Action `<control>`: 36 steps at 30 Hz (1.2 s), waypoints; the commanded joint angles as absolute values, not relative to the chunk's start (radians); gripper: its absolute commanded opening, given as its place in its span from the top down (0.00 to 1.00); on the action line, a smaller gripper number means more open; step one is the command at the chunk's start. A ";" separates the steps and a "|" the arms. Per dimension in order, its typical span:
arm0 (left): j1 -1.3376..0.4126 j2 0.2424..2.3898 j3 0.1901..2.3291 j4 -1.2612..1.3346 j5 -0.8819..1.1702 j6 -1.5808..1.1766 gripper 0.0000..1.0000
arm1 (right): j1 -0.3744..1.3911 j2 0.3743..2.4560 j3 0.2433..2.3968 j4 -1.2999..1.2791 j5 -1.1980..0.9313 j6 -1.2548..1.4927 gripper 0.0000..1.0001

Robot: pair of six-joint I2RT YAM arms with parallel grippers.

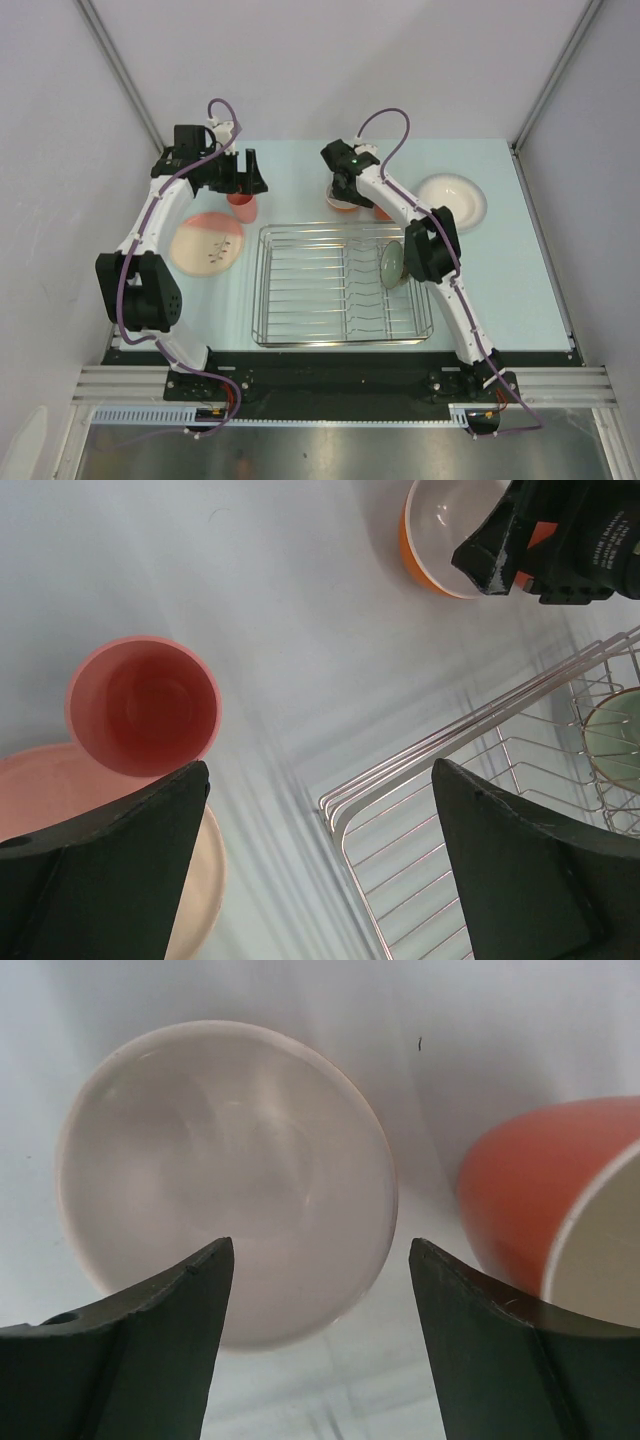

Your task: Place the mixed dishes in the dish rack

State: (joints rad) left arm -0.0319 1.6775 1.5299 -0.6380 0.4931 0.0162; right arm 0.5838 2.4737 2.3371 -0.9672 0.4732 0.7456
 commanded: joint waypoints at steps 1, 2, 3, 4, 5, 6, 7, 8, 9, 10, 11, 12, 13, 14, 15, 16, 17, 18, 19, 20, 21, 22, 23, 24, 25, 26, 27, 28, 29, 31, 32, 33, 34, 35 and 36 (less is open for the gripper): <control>-0.025 1.655 1.543 -0.627 0.492 0.006 0.01 | 0.581 2.505 2.336 -0.931 0.471 0.775 0.25; -0.025 1.655 1.543 -0.627 0.491 0.008 0.01 | 0.581 2.508 2.338 -0.927 0.472 0.775 0.27; -0.025 1.655 1.543 -0.630 0.489 0.008 0.01 | 0.581 2.519 2.336 -0.925 0.476 0.775 0.28; -0.025 1.657 1.543 -0.630 0.491 0.009 0.01 | 0.581 2.523 2.336 -0.916 0.479 0.775 0.29; -0.025 1.657 1.543 -0.632 0.489 0.009 0.01 | 0.581 2.529 2.336 -0.911 0.479 0.775 0.33; -0.025 1.657 1.543 -0.632 0.489 0.009 0.01 | 0.581 2.536 2.341 -0.910 0.477 0.773 0.36; -0.025 1.654 1.543 -0.632 0.488 0.011 0.01 | 0.583 2.546 2.341 -0.904 0.477 0.770 0.39; -0.025 1.655 1.543 -0.634 0.488 0.011 0.01 | 0.583 2.549 2.341 -0.904 0.477 0.769 0.47; -0.025 1.654 1.543 -0.634 0.488 0.011 0.01 | 0.584 2.551 2.341 -0.902 0.477 0.765 0.52; -0.023 1.655 1.542 -0.634 0.488 0.012 0.01 | 0.586 2.553 2.339 -0.900 0.479 0.762 0.62; -0.023 1.655 1.542 -0.634 0.488 0.014 0.01 | 0.587 2.554 2.338 -0.899 0.480 0.759 0.67; -0.021 1.657 1.542 -0.634 0.489 0.012 0.01 | 0.588 2.551 2.338 -0.899 0.485 0.756 0.72; -0.021 1.657 1.542 -0.634 0.491 0.014 0.01 | 0.591 2.543 2.333 -0.899 0.489 0.750 0.83; -0.021 1.657 1.542 -0.632 0.492 0.011 0.01 | 0.594 2.537 2.329 -0.899 0.495 0.746 0.88; -0.021 1.658 1.540 -0.629 0.495 0.009 0.01 | 0.595 2.531 2.324 -0.899 0.514 0.741 0.92; -0.020 1.658 1.542 -0.630 0.499 0.009 0.01 | 0.604 2.513 2.310 -0.897 0.529 0.735 0.99; -0.020 1.660 1.542 -0.627 0.502 0.008 0.01 | 0.607 2.504 2.304 -0.894 0.543 0.720 1.00; -0.020 1.661 1.542 -0.627 0.503 0.008 0.01 | 0.615 2.494 2.298 -0.887 0.573 0.707 1.00; -0.018 1.660 1.543 -0.627 0.506 0.006 0.01 | 0.629 2.471 2.293 -0.887 0.593 0.698 1.00; -0.018 1.661 1.543 -0.626 0.508 0.006 0.01 | 0.637 2.461 2.293 -0.885 0.644 0.672 1.00; -0.017 1.660 1.545 -0.627 0.508 0.006 0.01 | 0.646 2.445 2.293 -0.885 0.670 0.658 1.00; -0.017 1.661 1.546 -0.626 0.509 0.006 0.01 | 0.666 2.416 2.292 -0.885 0.728 0.644 1.00; -0.017 1.661 1.548 -0.627 0.509 0.006 0.01 | 0.676 2.395 2.290 -0.890 0.762 0.617 1.00; -0.017 1.660 1.548 -0.627 0.509 0.006 0.01 | 0.687 2.373 2.286 -0.888 0.797 0.603 1.00; -0.015 1.660 1.548 -0.627 0.509 0.008 0.01 | 0.701 2.350 2.273 -0.885 0.866 0.585 1.00; -0.014 1.661 1.549 -0.624 0.509 0.008 0.01 | 0.721 2.295 2.248 -0.876 0.899 0.565 1.00; -0.014 1.666 1.551 -0.627 0.512 0.008 0.01 | 0.733 2.272 2.234 -0.876 0.929 0.537 1.00; -0.012 1.669 1.554 -0.627 0.515 0.008 0.01 | 0.742 2.246 2.223 -0.885 0.980 0.529 1.00; -0.012 1.675 1.557 -0.629 0.517 0.008 0.01 | 0.756 2.199 2.200 -0.917 1.001 0.525 1.00; -0.011 1.680 1.565 -0.629 0.522 0.006 0.01 | 0.768 2.148 2.172 -0.968 1.055 0.538 1.00; -0.009 1.684 1.566 -0.629 0.525 0.006 0.01 | 0.781 2.099 2.139 -1.030 1.069 0.555 1.00; -0.009 1.687 1.571 -0.627 0.526 0.006 0.01 | 0.788 2.076 2.122 -1.066 1.084 0.586 1.00; -0.009 1.689 1.572 -0.629 0.529 0.006 0.01 | 0.802 2.054 2.100 -1.106 1.126 0.616 1.00; -0.008 1.693 1.574 -0.627 0.531 0.008 0.01 | 0.810 2.031 2.077 -1.182 1.147 0.639 1.00; -0.006 1.695 1.575 -0.627 0.534 0.006 0.01 | 0.834 1.992 2.028 -1.216 1.175 0.678 1.00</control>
State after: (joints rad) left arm -0.0185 1.6821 1.5303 -0.6384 0.5022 0.0162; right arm 0.8043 2.1548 2.1078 -1.0142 0.9619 0.5735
